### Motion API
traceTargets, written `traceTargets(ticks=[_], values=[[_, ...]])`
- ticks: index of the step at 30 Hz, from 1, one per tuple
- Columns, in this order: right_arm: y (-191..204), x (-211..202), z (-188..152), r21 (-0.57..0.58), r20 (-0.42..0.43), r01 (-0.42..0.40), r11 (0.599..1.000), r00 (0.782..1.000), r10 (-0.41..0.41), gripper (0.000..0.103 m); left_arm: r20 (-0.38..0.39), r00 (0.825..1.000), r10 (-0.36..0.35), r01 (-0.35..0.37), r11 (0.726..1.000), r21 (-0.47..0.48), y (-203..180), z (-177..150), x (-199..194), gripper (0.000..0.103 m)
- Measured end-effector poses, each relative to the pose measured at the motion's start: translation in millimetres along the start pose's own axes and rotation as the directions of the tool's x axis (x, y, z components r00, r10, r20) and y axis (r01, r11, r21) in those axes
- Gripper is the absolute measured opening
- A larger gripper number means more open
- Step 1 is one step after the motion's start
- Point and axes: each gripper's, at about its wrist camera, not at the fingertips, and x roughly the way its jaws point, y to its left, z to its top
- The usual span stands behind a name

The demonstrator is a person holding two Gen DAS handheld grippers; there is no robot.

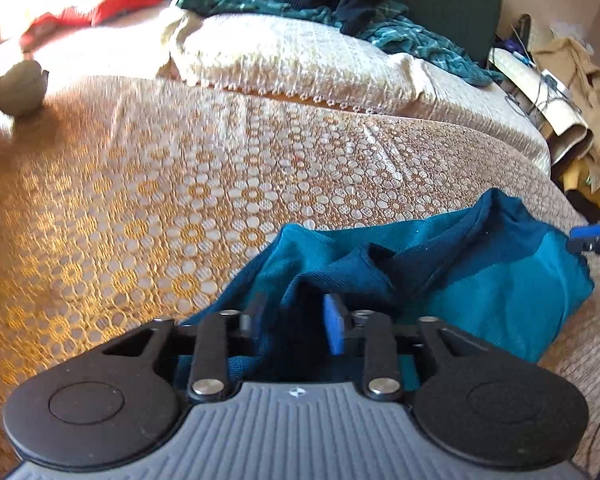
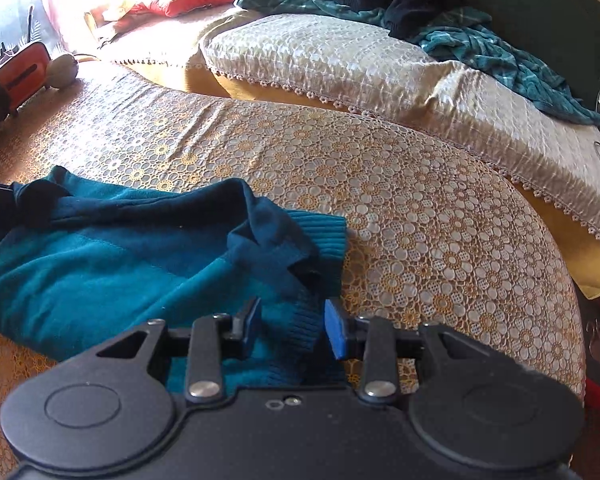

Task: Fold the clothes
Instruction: 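Lay the folded sweater down and open the right gripper while the left holds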

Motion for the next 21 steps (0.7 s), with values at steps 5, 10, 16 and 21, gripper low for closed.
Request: traceTargets(ticks=[5,10,16,21], values=[[18,1,6,-0.037,0.008,-0.02,0.999,1.0,0.02,0.103,0.024,0.999,0.022,-0.027,0.969,0.246,-31,-11,-10,0.093],[21,-5,6,-0.044,0.025,-0.024,0.999,0.999,0.025,0.103,0.086,0.996,0.008,-0.044,0.901,0.432,-61,-10,-8,0.093],[13,-13,-3,-0.032,0.025,-0.025,0.999,0.999,0.026,0.103,0.052,0.999,-0.011,-0.016,0.865,0.501,-68,-1,20,0.066],[2,-17,-9,0.003,0.031,-0.031,1.0,0.999,0.031,0.103,0.04,0.999,-0.033,0.011,0.888,0.46,-58,8,36,0.034]])
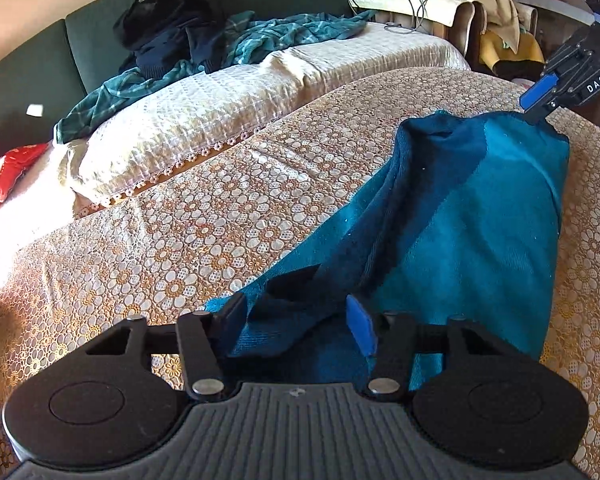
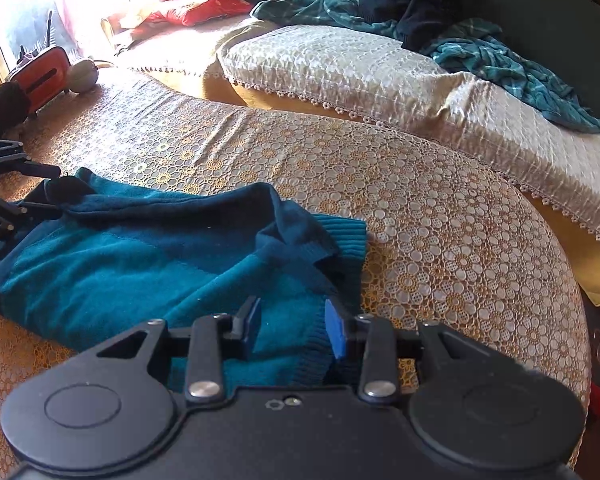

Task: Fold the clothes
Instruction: 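Lay the folded sweater down and open the right gripper while the left holds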

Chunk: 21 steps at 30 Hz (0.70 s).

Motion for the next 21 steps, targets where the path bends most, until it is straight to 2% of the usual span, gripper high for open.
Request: traceTargets(ticks=[2,3,4,10,12,14,17,21], values=[[-4,-2,-1,0.014,0.004,-0.005,1.0,1.0,0.005,0.103,-0.013,1.0,0.004,-0.005,0.999,-0.039,6,1,7,0.024],[-5,-3,-2,0.02,0.006,-0.008,1.0,1.0,0.008,0.103,-0.02,1.0,0.02,-0.021,0.998,-0.056,10,2,10,0.015],[-7,-5,-2,0.023,0.009,-0.011,1.0,1.0,0.011,0.103,-0.024,0.999,0.021,-0.023,0.997,-0.079,14,3,12,0.013],[-16,-12,-4,0.063,0.008,-0.055,0.997,0.998,0.054,0.103,-0.02,0.999,0.047,-0.05,0.983,-0.176,35,6,19,0.012],[-18,-11,-6,0.066,-0.002,-0.067,0.996,0.998,0.067,0.103,-0.034,0.998,0.054,-0.061,0.974,-0.22,40,6,26,0.013],[-21,-9,-11,0.076,-0.017,-0.071,0.995,0.997,0.072,0.103,-0.079,0.996,0.039,-0.06,0.956,-0.286,44,1,38,0.013],[-26,-6,-21,0.109,-0.036,-0.083,0.991,0.996,0.087,0.103,-0.062,0.996,0.069,-0.084,0.955,-0.283,39,-1,41,0.014],[-30,-9,-30,0.133,-0.039,-0.102,0.986,0.993,0.108,0.103,-0.08,0.995,0.064,-0.084,0.959,-0.27,38,6,35,0.015]])
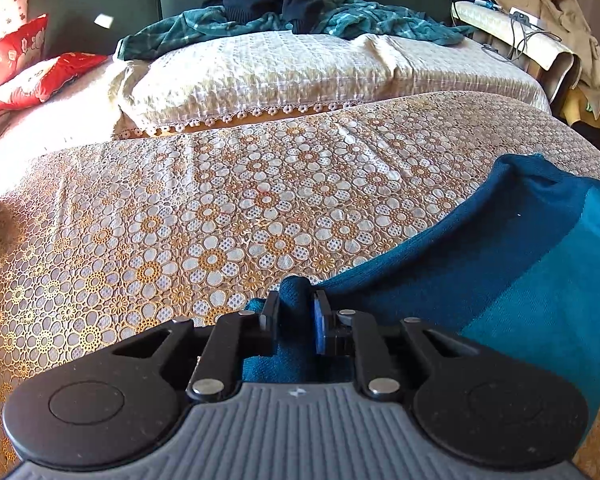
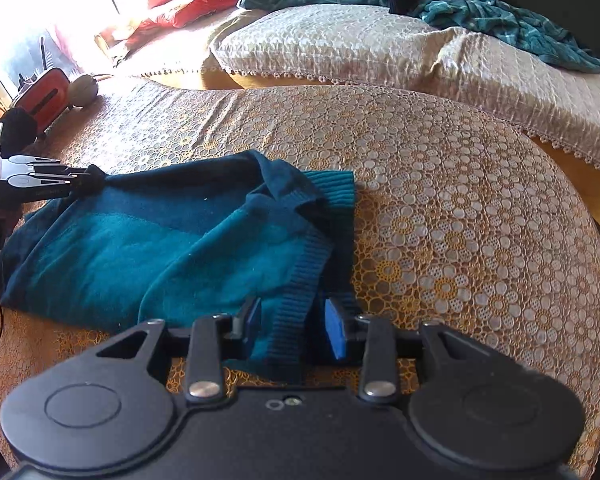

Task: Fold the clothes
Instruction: 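Lay the folded sweater down and open the right gripper while the left holds, then grasp the ribbed edge of the teal sweater with the right gripper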

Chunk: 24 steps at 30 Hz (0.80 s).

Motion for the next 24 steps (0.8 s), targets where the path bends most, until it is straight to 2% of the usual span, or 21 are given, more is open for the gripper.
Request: traceTargets(ticks=[3,5,7,9,12,17,20,24], values=[[-3,-4,-4,0.024,0.002,-0.015,1.0,1.0,0.015,0.103,0.024,1.0,-0.006,0.005,1.0,0.023,-3,-1,-18,0.016],[-5,-7,-6,0.039,0.004,-0.025,0.999,1.0,0.025,0.103,0.044,0.999,-0.011,0.009,1.0,0.027,-4,-3,-32,0.02],[-6,-8,-9,0.058,0.007,-0.033,0.998,0.999,0.033,0.103,0.058,0.997,-0.049,0.048,0.999,0.022,-5,-8,-45,0.027],[-6,-9,-11,0.074,0.011,-0.04,0.996,0.999,0.039,0.103,0.085,0.993,-0.078,0.072,0.995,0.064,-15,-13,-60,0.033],[-3,-11,-16,0.061,0.018,-0.042,0.997,0.999,0.041,0.103,0.113,0.977,-0.183,0.172,0.979,0.106,-35,-21,-77,0.07],[0,-13,-25,0.03,0.046,-0.027,0.999,0.999,0.025,0.103,0.129,0.955,-0.266,0.252,0.961,0.115,-78,-33,-84,0.071],[1,-16,-30,0.013,0.074,-0.015,1.0,0.997,0.014,0.103,0.151,0.95,-0.274,0.247,0.953,0.177,-107,-42,-86,0.071],[-2,-16,-34,0.009,0.087,-0.024,1.0,0.996,0.023,0.103,0.138,0.938,-0.319,0.285,0.933,0.22,-134,-47,-82,0.071]])
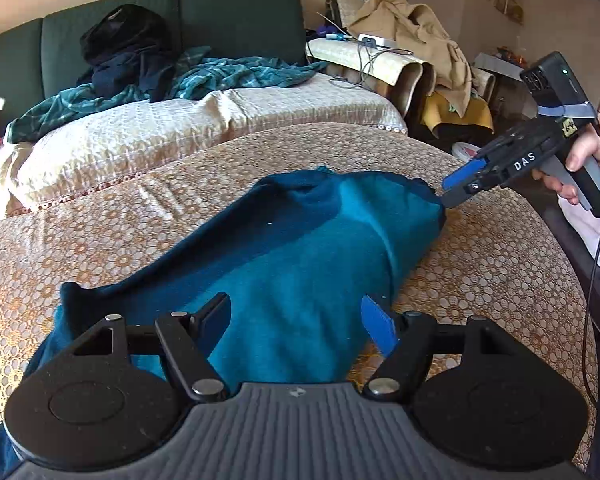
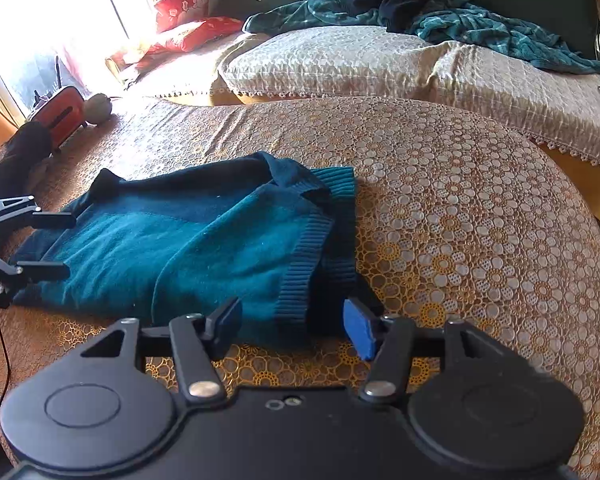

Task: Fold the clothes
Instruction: 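Grasp the ribbed edge of the teal sweater with the right gripper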

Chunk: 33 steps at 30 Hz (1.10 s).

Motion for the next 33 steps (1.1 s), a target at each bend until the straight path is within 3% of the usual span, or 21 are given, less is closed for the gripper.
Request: traceTargets(ticks=[4,14,16,19,33], values=[[-4,5,-3,0.016,-0.004,-0.017,1.0,1.0,0.018,0.103,-0.034,0.999,-0.014,0.015,0.999,0.039,-11,-4,13,0.071],[2,23,-8,-0.007,-0.037,-0.039,0.999,0.999,0.039,0.103,-0.043,0.999,-0.033,0.032,0.999,-0.027,-1,-14,26,0.071],[6,25,-8,-0.022,-0.04,-0.036,0.999,0.999,0.035,0.103,-0.047,0.999,-0.027,0.025,0.999,-0.037,1,-13,28,0.05],[8,27,-8,-0.032,-0.049,-0.039,0.999,0.998,0.037,0.103,-0.067,0.998,-0.006,0.003,0.999,-0.049,6,-14,34,0.039],[3,-6,5,-0.095,-0.035,-0.036,0.995,0.999,0.033,0.103,-0.096,0.995,0.013,-0.023,0.995,-0.096,19,-25,39,0.037]])
